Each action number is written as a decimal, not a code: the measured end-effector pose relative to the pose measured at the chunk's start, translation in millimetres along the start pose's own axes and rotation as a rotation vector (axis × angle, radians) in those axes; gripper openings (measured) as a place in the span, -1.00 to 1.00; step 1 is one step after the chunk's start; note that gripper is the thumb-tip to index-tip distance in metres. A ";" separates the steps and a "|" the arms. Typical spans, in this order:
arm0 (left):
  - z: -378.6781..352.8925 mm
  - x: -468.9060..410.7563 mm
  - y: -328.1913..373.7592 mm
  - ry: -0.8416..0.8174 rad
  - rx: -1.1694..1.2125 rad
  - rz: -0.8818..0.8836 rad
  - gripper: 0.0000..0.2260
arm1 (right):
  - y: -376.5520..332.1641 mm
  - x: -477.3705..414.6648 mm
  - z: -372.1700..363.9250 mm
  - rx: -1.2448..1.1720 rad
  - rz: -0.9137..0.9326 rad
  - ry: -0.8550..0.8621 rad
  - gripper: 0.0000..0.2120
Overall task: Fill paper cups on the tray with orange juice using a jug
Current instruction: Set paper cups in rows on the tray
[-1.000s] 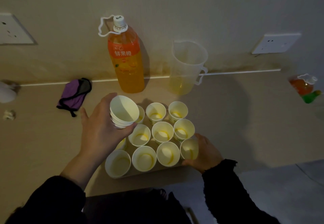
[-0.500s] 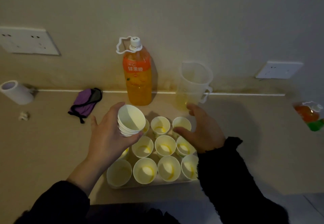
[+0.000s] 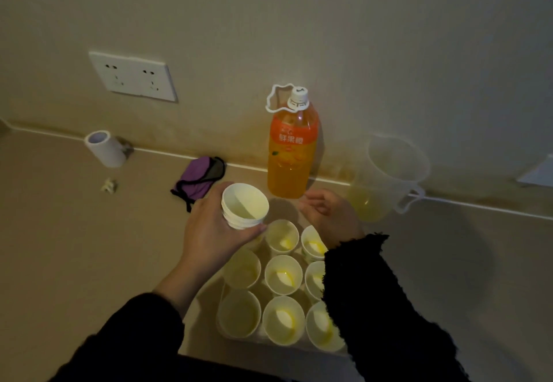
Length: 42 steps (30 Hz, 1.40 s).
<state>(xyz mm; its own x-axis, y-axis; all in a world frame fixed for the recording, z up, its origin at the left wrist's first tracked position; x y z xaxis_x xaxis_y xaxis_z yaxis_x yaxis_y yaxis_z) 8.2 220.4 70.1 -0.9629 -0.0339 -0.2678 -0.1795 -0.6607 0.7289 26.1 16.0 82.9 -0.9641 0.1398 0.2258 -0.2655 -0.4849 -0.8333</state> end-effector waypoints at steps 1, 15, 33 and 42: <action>-2.5 -9.8 -6.6 -0.006 0.025 0.015 -0.27 | 3.1 -4.8 -1.1 -0.006 -0.024 -0.002 -0.81; -64.2 -130.6 -87.9 -0.154 0.157 0.188 -0.32 | 20.5 -49.1 -4.6 -0.129 -0.193 0.123 -0.85; -101.0 -179.2 -142.5 -0.259 0.104 0.275 -0.28 | 41.6 -66.8 -4.3 -0.085 -0.310 0.220 -0.81; -105.7 -188.1 -139.0 -0.228 0.114 0.289 -0.32 | 44.3 -62.0 -6.6 -0.011 -0.292 0.248 -0.78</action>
<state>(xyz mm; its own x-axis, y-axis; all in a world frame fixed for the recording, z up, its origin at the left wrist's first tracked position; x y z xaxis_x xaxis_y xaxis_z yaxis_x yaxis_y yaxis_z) 235.6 239.4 -47.4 -0.9949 -0.0303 0.0965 0.0968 -0.5606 0.8224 74.2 -8.5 28.6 -0.8167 0.4759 0.3264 -0.5270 -0.3848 -0.7577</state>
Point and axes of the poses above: each hand's wrist, its own x-axis away from the middle knuckle, its own z-axis out of the back of the hand, y = z × x, the point moved 3 cm from there along -x, towards the middle knuckle, and after that the axes turned 7 degrees about -z, right-handed, at the moved point
